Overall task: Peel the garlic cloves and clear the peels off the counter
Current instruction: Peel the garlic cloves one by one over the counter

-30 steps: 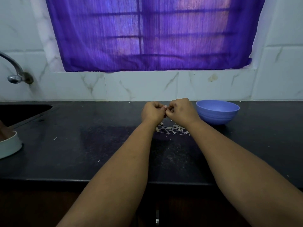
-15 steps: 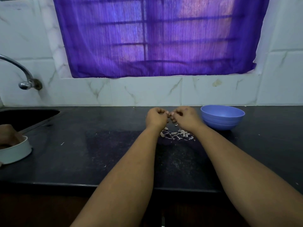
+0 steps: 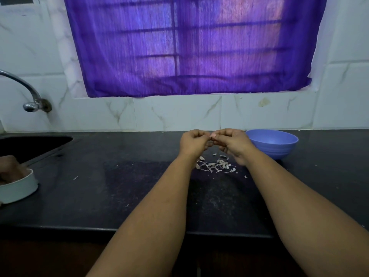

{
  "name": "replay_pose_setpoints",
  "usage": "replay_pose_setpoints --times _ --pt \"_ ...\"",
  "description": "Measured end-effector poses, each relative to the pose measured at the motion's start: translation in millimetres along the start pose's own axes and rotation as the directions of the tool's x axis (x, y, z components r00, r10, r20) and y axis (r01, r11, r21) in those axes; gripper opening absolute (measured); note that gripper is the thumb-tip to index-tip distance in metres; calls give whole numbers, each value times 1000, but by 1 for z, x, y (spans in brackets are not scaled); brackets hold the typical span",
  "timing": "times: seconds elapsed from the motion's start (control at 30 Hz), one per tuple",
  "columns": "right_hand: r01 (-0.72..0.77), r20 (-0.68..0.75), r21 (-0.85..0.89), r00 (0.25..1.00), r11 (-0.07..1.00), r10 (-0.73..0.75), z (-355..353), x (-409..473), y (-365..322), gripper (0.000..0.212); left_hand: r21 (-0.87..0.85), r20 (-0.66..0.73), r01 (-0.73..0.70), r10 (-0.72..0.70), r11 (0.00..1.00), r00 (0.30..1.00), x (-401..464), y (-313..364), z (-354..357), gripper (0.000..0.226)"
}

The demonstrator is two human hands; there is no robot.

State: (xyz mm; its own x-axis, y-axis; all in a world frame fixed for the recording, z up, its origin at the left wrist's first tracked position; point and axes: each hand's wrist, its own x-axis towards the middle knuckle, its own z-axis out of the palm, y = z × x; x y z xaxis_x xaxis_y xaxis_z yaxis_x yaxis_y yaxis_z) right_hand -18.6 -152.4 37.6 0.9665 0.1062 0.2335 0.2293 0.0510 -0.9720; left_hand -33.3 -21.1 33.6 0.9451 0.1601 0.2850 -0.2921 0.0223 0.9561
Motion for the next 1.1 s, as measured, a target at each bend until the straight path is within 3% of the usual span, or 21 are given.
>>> replay_pose_setpoints --times 0.17,0.47,0.87,1.1 --pt "23 -25 2 999 1000 -23 -1 -1 -1 10 40 17 -58 58 997 998 0 -4 0 10" --pt "36 19 -47 999 998 -35 -1 -1 -1 12 144 67 -26 17 989 998 1 -6 0 12" --pt "89 -5 -79 996 993 -90 -5 1 -2 11 155 72 -103 93 983 993 3 -7 -1 11" --pt "16 68 -96 998 995 -10 -1 -1 -2 8 201 66 -114 103 973 993 2 -7 -1 8"
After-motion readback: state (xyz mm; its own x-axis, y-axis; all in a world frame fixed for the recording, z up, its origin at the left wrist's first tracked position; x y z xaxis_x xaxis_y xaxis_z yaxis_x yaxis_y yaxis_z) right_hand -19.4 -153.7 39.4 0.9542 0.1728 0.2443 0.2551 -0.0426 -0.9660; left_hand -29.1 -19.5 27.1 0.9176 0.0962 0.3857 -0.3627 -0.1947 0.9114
